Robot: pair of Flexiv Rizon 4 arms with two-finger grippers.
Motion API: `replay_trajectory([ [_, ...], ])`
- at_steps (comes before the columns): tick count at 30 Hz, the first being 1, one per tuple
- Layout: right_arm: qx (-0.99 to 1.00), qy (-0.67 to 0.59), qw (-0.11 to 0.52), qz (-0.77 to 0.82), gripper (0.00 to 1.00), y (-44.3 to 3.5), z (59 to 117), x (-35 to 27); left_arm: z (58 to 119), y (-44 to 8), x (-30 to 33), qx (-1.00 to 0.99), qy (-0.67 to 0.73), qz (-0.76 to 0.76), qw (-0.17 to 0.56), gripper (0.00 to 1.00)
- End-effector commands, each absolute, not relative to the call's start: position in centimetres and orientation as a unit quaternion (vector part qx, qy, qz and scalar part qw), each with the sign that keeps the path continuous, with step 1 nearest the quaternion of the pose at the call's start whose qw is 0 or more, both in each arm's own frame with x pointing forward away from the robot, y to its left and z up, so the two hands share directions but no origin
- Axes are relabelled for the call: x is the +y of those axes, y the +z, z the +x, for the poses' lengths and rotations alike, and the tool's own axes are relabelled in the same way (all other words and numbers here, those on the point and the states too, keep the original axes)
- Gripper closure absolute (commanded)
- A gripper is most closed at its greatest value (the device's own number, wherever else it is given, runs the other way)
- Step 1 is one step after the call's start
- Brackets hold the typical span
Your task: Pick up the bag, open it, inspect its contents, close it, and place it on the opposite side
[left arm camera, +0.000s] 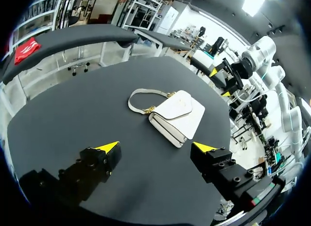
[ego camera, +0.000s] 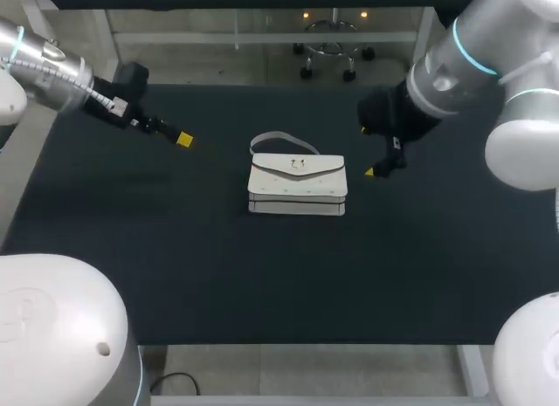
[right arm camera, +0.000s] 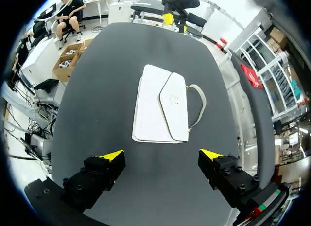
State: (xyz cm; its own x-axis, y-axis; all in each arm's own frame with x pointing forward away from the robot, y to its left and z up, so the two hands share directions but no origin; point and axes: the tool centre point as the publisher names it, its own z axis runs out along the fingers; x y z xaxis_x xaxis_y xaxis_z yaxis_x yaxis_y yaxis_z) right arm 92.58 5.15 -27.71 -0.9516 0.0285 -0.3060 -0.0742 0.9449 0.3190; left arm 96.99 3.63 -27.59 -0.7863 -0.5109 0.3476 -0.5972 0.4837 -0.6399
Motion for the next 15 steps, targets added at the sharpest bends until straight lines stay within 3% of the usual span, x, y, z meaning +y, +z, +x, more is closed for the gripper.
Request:
replay_trajectory([
  [1,0.977,0.144,0.158,-0.004,0.00,-28.3,92.4,6.4,96.4,-26.5,3.6,-0.884,0.364,0.291,0.028,0.00],
  [7,0.978,0.143,0.154,-0.009,0.00,-28.8,92.0,7.4,95.7,-25.4,3.4,-0.918,0.312,0.244,-0.018,0.00],
  [15,0.978,0.153,0.139,-0.013,0.00,-29.3,91.9,7.9,95.7,-25.4,3.4,-0.918,0.312,0.244,-0.018,0.00],
])
